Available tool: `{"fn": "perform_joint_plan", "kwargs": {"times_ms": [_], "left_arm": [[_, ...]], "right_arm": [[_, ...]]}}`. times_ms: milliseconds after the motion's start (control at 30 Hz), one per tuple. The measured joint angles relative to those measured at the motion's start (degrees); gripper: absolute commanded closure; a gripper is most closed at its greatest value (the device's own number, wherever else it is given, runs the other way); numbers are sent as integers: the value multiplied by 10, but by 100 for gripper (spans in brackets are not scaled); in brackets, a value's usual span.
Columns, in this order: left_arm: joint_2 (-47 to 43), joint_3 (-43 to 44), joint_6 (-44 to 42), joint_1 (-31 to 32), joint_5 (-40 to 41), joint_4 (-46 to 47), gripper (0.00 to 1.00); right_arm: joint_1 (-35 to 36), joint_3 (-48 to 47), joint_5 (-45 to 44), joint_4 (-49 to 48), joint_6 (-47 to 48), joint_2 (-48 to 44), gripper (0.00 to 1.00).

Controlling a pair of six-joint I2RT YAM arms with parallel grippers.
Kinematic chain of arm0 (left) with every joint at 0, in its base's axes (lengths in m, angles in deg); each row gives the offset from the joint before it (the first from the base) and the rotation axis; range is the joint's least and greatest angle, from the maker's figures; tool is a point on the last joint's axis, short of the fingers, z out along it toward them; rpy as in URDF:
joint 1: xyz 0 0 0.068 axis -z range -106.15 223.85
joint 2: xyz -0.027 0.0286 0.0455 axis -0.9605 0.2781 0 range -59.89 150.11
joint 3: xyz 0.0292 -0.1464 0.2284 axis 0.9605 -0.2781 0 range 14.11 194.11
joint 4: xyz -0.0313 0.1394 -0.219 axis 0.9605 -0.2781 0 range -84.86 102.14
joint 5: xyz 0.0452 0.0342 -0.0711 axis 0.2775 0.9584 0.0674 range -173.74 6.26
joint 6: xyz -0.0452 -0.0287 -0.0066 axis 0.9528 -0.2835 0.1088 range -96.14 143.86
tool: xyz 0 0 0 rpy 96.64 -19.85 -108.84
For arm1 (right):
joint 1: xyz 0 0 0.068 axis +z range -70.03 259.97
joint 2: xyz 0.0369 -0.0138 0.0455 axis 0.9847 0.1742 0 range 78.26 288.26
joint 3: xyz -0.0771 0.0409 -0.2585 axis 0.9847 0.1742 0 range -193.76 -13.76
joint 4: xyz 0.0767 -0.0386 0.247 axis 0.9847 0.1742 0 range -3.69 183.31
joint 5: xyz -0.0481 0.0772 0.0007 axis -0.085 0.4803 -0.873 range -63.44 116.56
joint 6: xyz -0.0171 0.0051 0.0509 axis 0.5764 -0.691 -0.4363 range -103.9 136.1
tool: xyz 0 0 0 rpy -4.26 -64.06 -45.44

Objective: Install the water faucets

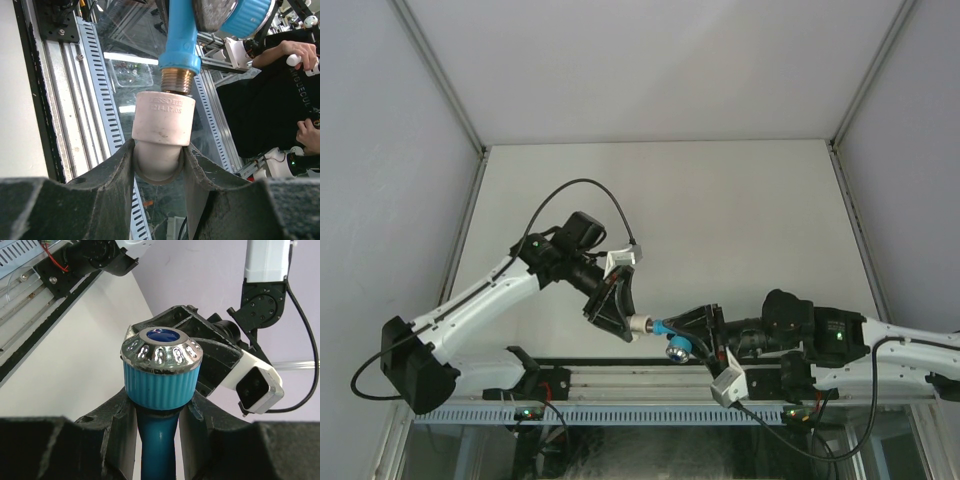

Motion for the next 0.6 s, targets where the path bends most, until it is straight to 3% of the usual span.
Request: {"fn": "perform_joint_plan", "kwargs": {"times_ms": [600], "left_arm": [[6, 1, -39, -1, -17, -27, 100]], "right_arm": [[-14, 0, 15, -11, -3, 24, 100]]}}
